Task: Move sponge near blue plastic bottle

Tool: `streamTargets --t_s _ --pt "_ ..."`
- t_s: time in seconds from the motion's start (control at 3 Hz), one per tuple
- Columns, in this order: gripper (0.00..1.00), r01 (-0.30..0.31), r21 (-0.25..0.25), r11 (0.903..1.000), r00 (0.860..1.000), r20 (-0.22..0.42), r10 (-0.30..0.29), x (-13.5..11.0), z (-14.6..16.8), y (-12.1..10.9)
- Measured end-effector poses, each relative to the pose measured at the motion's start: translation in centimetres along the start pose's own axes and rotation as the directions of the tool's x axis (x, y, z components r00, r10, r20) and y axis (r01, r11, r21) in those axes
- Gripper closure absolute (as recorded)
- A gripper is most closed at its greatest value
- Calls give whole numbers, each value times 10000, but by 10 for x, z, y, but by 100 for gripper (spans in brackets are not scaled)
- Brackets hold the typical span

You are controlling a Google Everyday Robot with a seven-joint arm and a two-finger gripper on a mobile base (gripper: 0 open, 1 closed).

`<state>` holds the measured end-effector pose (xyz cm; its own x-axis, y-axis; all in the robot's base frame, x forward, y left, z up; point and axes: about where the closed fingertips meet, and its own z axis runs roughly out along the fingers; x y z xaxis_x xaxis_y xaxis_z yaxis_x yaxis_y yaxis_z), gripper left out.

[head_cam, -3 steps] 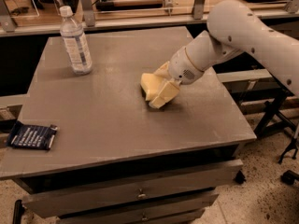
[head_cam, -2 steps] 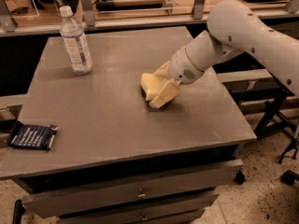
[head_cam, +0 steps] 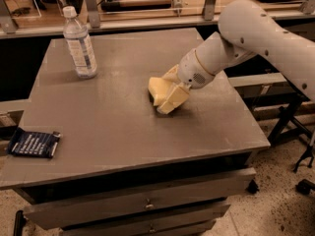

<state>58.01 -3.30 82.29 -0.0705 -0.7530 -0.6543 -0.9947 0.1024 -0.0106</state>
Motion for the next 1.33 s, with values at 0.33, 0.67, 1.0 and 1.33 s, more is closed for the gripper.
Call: streamTargets --t_s 0.33,0.67,1.0,1.33 --pt "100 1 2 10000 10000 -1 -1 0 0 0" --pt "100 702 827 9941 9971 -340 -675 -14 -16 -22" --pt "100 2086 1962 9581 9762 -1007 -1919 -47 -48 -43" --pt "100 3065 2580 9163 9486 -1632 -2713 -71 -67 -64"
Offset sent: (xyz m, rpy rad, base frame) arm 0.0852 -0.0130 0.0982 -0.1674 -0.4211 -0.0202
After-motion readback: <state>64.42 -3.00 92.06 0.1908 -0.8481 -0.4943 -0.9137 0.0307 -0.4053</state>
